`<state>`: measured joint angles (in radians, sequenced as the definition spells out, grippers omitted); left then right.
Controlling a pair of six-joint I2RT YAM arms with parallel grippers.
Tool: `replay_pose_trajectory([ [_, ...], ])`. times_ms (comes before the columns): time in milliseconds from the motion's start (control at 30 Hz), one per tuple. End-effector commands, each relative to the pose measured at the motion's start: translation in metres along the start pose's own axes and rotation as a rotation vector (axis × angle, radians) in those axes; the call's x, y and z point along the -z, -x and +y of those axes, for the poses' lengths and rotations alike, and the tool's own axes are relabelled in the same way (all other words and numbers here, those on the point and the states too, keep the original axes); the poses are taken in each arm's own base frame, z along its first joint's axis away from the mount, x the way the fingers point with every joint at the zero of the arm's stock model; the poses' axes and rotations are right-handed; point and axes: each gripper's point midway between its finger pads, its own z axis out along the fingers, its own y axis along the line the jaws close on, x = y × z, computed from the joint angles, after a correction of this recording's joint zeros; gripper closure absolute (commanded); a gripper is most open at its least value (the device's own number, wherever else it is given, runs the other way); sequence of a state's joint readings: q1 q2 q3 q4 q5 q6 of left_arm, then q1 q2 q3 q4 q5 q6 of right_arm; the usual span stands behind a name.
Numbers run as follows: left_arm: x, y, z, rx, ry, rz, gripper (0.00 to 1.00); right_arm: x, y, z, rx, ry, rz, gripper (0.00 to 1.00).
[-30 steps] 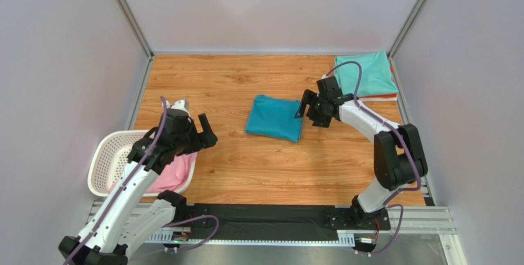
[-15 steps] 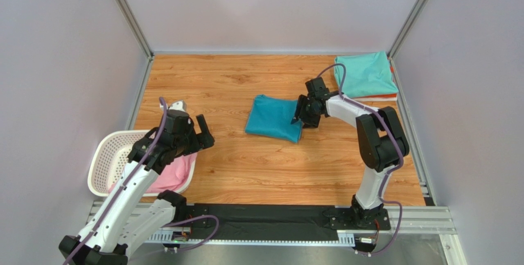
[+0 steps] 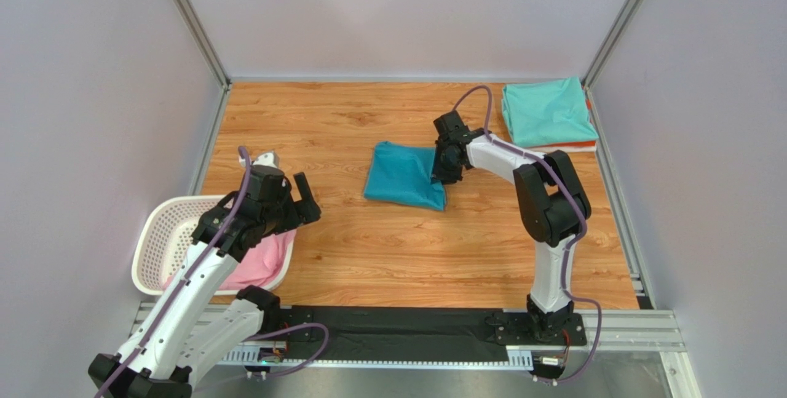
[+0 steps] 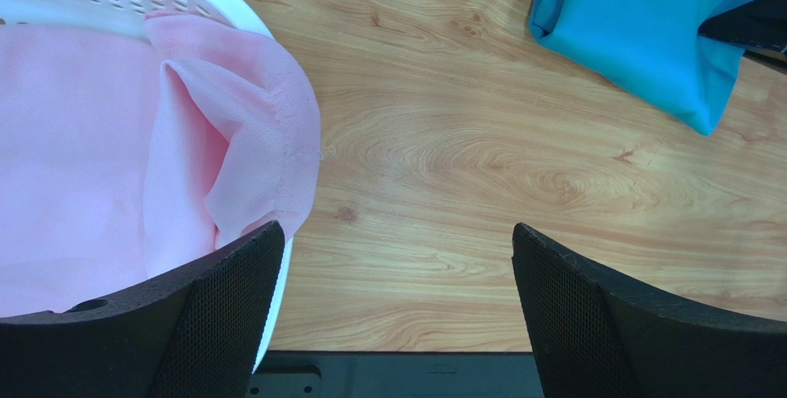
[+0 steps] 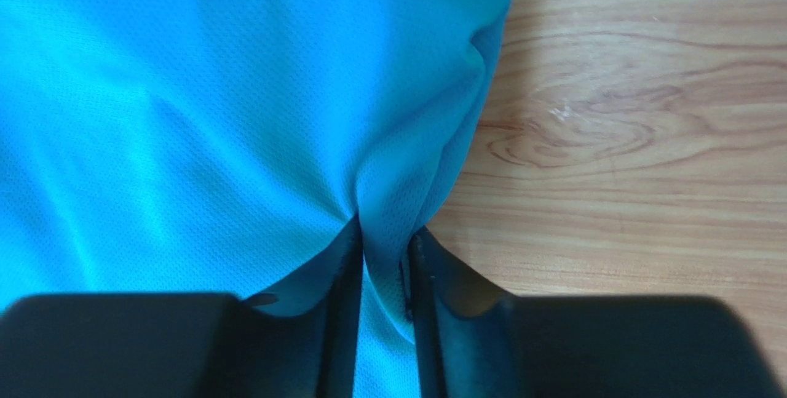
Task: Fold and stack the t-shirts
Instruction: Neatly place the folded tshirt to the corner
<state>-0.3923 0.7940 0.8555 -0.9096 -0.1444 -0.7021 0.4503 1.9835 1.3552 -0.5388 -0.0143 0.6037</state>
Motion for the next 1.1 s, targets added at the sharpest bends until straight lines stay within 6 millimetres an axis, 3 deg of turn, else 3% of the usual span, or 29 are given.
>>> replay_pose_trajectory([
  [0,0.000,-0.002,0.006,0.009,0.027,0.000,0.00,-0.013,-0.005,-0.016,0.072,-0.104,0.011,0.78],
  [100,0.001,-0.002,0.008,0.009,0.039,0.000,0.00,-0.013,0.003,-0.008,0.170,-0.079,0.008,1.00],
  [233,0.003,-0.001,0.010,0.015,0.047,-0.011,0.00,-0.002,0.029,-0.010,0.320,-0.119,-0.043,1.00],
  [267,0.003,0.000,0.012,0.015,0.056,-0.017,0.00,0.006,0.046,-0.013,0.376,-0.162,-0.090,1.00],
  [333,0.004,0.001,0.014,0.021,0.065,-0.026,0.00,0.017,0.059,-0.019,0.423,-0.213,-0.124,1.00],
  [600,0.004,0.001,0.019,0.025,0.091,-0.035,0.00,0.078,0.122,-0.066,0.666,-0.566,-0.281,1.00],
  [867,0.003,0.002,0.024,0.028,0.121,-0.038,0.00,0.134,0.174,-0.105,0.740,-0.810,-0.378,1.00],
  [1067,0.003,0.001,0.030,0.039,0.151,-0.046,0.00,0.171,0.209,-0.110,0.767,-0.878,-0.471,1.00],
])
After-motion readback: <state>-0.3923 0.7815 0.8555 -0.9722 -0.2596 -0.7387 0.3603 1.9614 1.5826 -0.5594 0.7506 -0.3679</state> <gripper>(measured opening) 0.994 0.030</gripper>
